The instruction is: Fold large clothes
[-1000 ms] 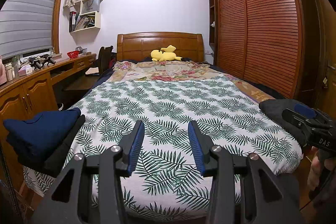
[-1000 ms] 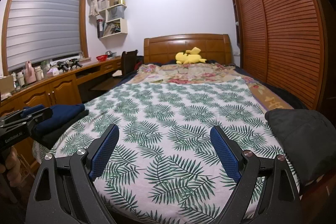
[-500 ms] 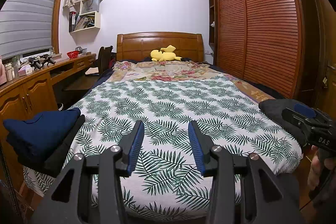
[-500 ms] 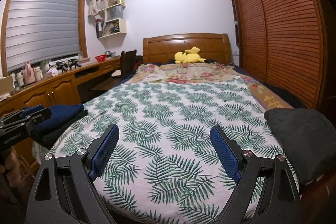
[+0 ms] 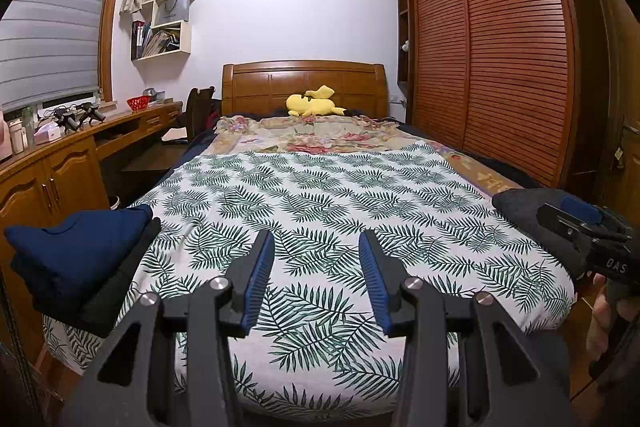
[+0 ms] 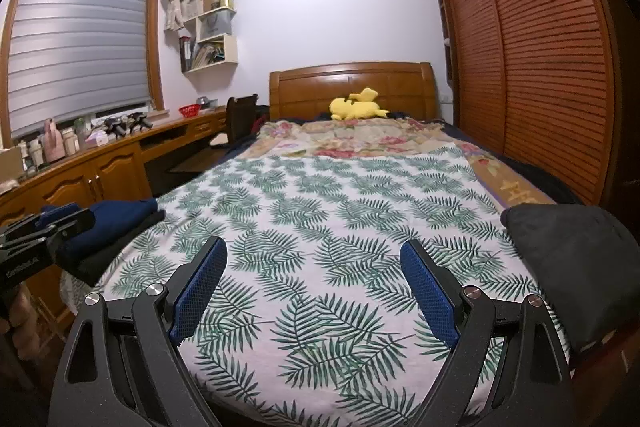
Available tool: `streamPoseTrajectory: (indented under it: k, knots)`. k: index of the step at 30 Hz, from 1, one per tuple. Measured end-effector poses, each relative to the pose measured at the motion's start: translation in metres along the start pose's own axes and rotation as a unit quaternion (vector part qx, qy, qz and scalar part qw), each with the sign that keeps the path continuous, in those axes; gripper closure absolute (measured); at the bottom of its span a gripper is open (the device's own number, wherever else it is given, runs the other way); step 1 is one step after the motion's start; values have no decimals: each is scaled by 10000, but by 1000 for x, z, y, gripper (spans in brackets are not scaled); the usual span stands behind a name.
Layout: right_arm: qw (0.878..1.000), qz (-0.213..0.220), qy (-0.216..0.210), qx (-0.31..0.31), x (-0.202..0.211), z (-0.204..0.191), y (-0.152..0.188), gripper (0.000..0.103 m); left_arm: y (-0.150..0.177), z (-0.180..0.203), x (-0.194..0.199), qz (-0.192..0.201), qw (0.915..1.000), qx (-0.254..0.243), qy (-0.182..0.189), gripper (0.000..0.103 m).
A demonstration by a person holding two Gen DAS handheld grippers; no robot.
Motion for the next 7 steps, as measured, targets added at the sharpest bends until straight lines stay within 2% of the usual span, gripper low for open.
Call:
streamPoseTrajectory:
  k: [7]
  knots:
    - [10000, -11, 19, -27, -1, 4, 1, 13, 0, 4, -2, -4, 10000, -6, 10, 60]
Point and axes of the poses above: each gripper's, at about its wrist camera, not at the fingertips, and x roughly against the way its jaws point, z to its right, y to its underside, the point moved 5 cm from there along -x, roughly the way its jaws point, and after that the axes turned 10 degrees about -z, right-handed, at the moved point
